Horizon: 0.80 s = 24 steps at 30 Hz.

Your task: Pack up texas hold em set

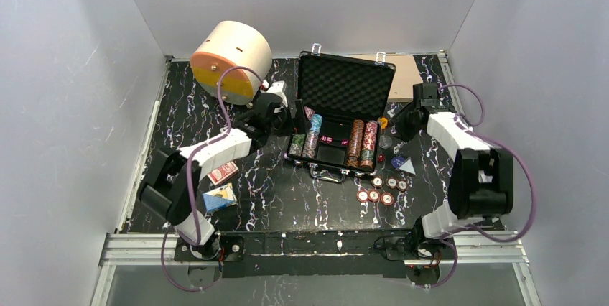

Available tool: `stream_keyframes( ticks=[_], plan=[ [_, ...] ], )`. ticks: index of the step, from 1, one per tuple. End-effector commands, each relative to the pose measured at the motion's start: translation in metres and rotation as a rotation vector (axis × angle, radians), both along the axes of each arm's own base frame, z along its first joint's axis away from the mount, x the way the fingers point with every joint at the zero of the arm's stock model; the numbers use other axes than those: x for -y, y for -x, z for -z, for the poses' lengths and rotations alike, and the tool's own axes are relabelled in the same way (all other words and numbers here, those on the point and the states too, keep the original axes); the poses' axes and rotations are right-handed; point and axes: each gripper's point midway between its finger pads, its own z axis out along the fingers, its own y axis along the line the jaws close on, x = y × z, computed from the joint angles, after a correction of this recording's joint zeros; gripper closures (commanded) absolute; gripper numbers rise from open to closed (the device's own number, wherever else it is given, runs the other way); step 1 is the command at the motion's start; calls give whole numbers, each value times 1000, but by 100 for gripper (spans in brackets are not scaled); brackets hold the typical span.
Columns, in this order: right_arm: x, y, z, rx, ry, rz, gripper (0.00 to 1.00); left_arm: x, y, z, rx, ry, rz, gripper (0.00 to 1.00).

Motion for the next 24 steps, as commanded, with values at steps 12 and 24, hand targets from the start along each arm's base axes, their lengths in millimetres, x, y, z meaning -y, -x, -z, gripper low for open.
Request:
stream_keyframes(
  ticks=[12,24],
  plan=[
    [-4,-72,35,-133,-294,125,59,11,-14,20,-117,192,111,12],
    [-48,-54,42,-220,-488,-22,58,17,23,46,-200,210,269,11]
  ],
)
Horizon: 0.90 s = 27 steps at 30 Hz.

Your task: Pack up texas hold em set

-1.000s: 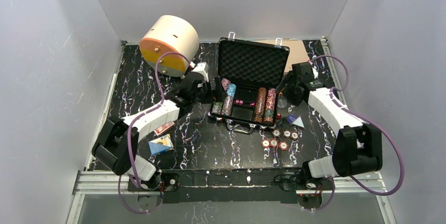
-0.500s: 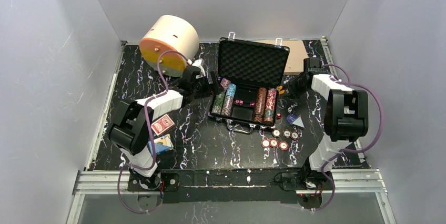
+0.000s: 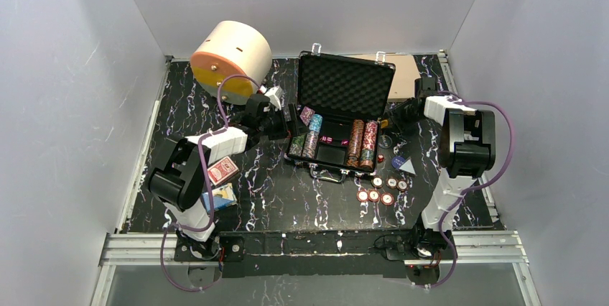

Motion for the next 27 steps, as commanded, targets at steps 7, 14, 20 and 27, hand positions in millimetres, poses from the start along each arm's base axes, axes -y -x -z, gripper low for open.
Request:
stream_keyframes(
  ticks=[7,14,20,27],
  plan=[
    [-81,37,-12,-45,-246,-251,59,9,48,19,-105,70,162,17],
    [-116,64,-9,-51,-254,-377,59,-21,53,-10,0,-28,62,15],
    [-126,76,-1,-56,-217,-449,59,-63,45,-42,104,-155,-123,12],
    [-91,52,-14,13,72,-421,58,-103,40,-71,176,-268,-292,7]
  ],
)
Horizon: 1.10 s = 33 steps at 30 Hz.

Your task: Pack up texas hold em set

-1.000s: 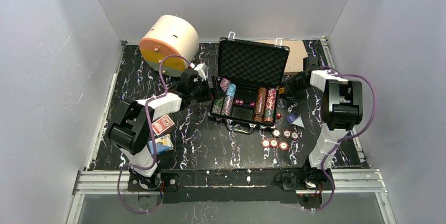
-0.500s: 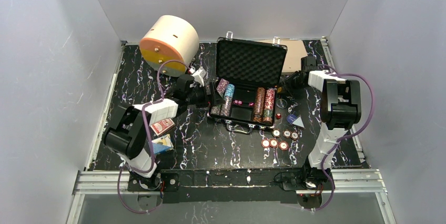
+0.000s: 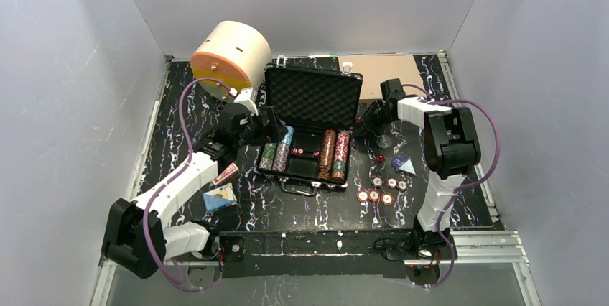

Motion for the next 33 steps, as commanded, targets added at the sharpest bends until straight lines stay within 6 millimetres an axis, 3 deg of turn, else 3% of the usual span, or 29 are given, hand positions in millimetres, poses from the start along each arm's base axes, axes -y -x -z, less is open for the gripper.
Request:
stream_keyframes(
  ticks=[1,4,7,10,14,20,21,24,28,33],
  plan=[
    [18,7,-26,21,176,-23,57,-43,-5,-3,1,-163,-177,7],
    [48,-5,-62,106,325,98,48,-65,-10,-25,55,-209,-280,7],
    [73,-1,-96,192,419,224,41,-84,-10,-50,116,-235,-364,6],
    [73,12,-129,297,457,269,38,-105,-7,-75,173,-249,-461,6],
    [21,33,-160,391,433,225,35,-132,2,-101,227,-253,-598,6],
    [-102,52,-171,426,394,37,28,-159,23,-126,279,-232,-711,6],
    [-116,51,-162,416,410,11,27,-162,27,-128,286,-227,-717,6],
    [-168,51,-157,422,406,-59,24,-166,36,-134,303,-214,-721,6],
    [-207,39,-136,425,432,-82,23,-171,45,-134,300,-220,-720,6],
    [-231,18,-105,437,491,-98,27,-178,56,-126,278,-251,-722,5]
  ],
)
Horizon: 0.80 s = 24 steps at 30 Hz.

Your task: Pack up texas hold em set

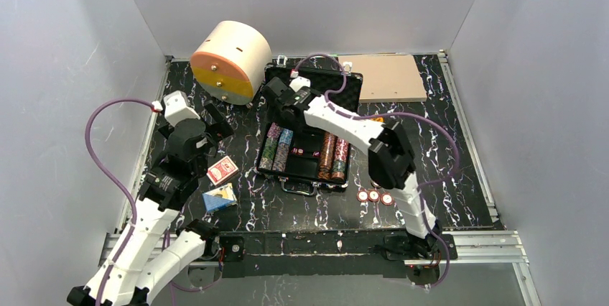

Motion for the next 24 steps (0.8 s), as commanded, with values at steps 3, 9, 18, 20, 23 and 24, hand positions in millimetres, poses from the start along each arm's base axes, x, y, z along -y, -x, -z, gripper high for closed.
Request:
stream_keyframes(
  ticks=[3,9,18,20,23,24],
  plan=[
    [-11,-37,7,85,58,24,31,-17,15,5,-25,-44,-48,5],
    [-22,-46,30,82,94,-6,34,-21,18,13,-50,-80,-52,3],
    [-29,-47,48,74,121,-62,49,-23,18,25,-83,-110,-61,2],
    [-32,-46,53,61,117,-80,50,-23,17,28,-92,-115,-58,2],
    [-38,-43,61,42,110,-117,48,-22,16,32,-104,-123,-56,2],
    [-40,-42,63,39,107,-129,46,-22,16,33,-108,-126,-54,2]
  ],
)
